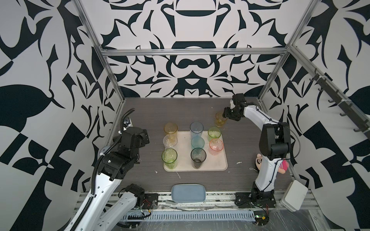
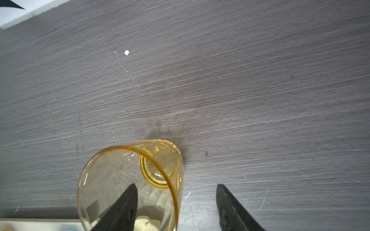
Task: Place the glasses into the tray
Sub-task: Pick up the glass from the top-right of the table.
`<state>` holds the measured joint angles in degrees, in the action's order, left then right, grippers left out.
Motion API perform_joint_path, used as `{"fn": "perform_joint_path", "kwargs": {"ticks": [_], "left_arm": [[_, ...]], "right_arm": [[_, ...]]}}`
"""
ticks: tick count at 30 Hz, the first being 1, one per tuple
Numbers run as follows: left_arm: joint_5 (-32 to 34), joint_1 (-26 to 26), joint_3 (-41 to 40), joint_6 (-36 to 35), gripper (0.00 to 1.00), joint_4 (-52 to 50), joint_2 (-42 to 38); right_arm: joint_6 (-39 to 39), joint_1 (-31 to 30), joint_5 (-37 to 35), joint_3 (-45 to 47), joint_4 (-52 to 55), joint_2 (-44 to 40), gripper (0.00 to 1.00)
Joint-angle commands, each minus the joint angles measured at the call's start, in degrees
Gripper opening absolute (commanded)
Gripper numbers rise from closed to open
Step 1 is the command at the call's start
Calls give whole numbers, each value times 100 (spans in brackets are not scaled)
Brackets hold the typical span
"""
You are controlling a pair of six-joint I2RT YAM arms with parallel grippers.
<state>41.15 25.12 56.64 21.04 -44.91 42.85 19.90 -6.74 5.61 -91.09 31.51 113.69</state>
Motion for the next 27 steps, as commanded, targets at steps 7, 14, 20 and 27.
{"fn": "perform_joint_path", "kwargs": {"ticks": [7, 14, 20, 27], "left_arm": [[113, -16, -52, 50, 99, -60, -49], [113, -12, -48, 51, 99, -53, -56], [105, -9, -53, 50, 99, -53, -58], [105, -13, -56, 50, 99, -53, -73]], "right_arm": [[2, -17, -24, -342, 145, 66, 66], [-1, -13, 32, -376, 142, 153, 48], [0, -17, 35, -431, 166, 240, 34], [-13, -13, 28, -428, 198, 285, 23]]}}
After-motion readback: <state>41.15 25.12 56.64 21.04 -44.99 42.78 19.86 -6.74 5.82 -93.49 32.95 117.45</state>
